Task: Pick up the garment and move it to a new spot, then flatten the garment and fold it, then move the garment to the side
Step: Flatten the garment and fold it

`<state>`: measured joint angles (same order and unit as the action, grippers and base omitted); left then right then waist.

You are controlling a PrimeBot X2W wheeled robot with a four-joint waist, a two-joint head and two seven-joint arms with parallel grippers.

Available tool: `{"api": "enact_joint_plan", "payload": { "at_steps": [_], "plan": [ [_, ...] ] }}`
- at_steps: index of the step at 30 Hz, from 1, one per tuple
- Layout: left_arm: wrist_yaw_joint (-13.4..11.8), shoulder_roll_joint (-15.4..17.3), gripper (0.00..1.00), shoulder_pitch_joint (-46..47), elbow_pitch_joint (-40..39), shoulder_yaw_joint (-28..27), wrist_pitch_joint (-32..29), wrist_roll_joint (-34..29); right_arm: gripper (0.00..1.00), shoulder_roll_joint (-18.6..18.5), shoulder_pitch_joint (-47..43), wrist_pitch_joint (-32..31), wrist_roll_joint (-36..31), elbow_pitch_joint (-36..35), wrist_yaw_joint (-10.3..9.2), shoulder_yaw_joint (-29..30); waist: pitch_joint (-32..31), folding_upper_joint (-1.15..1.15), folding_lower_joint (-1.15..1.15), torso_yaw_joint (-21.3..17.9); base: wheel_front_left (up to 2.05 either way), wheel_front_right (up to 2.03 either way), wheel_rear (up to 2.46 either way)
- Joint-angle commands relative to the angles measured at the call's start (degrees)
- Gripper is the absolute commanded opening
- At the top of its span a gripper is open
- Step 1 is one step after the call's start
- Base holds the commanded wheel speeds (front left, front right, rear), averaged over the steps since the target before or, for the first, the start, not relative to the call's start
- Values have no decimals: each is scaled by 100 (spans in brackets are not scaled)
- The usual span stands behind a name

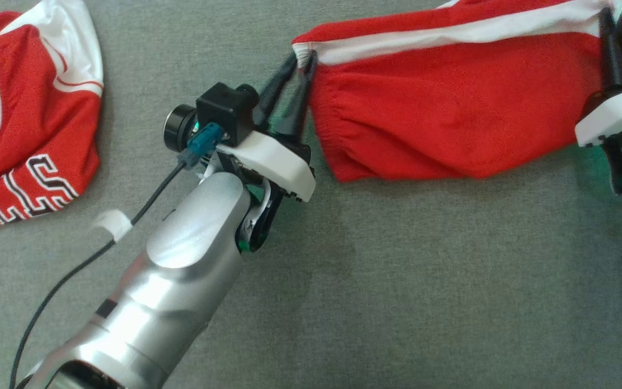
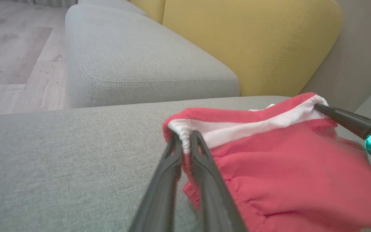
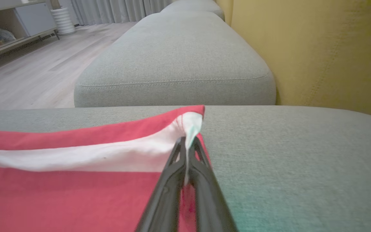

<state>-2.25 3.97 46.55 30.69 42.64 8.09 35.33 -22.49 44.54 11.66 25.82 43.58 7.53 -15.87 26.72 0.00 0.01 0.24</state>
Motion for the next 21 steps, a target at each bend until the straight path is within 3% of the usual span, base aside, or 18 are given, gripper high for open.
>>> {"api": "enact_joint_plan", "payload": {
  "at_steps": [1, 8, 14, 18, 21],
  "plan": [
    [10, 16, 100, 159, -99, -126, 177, -14, 100, -64, 43, 118, 89, -12, -4, -183, -14, 0, -1, 41, 0, 0, 0],
    [-387, 171, 100, -116, -209, 0, 643, -655, 100, -83, 40, 298, 388, 260, -4, -353, -184, 0, -1, 40, 0, 0, 0],
    [-921, 346, 100, -1208, -1416, -495, 688, -1197, 100, -193, -79, 184, 585, 828, -4, -382, -412, 0, -1, 178, 0, 0, 0],
    [-1064, 339, 100, -2014, -2184, -809, 689, -1493, 100, -278, -131, -97, 818, 1288, -4, -304, -528, 0, -1, 449, 0, 0, 0],
    [-1037, 274, 100, -2460, -2562, -988, 689, -1593, 100, -272, -234, -450, 1051, 1538, -4, -335, -607, 0, -1, 665, 0, 0, 0]
  ]
}}
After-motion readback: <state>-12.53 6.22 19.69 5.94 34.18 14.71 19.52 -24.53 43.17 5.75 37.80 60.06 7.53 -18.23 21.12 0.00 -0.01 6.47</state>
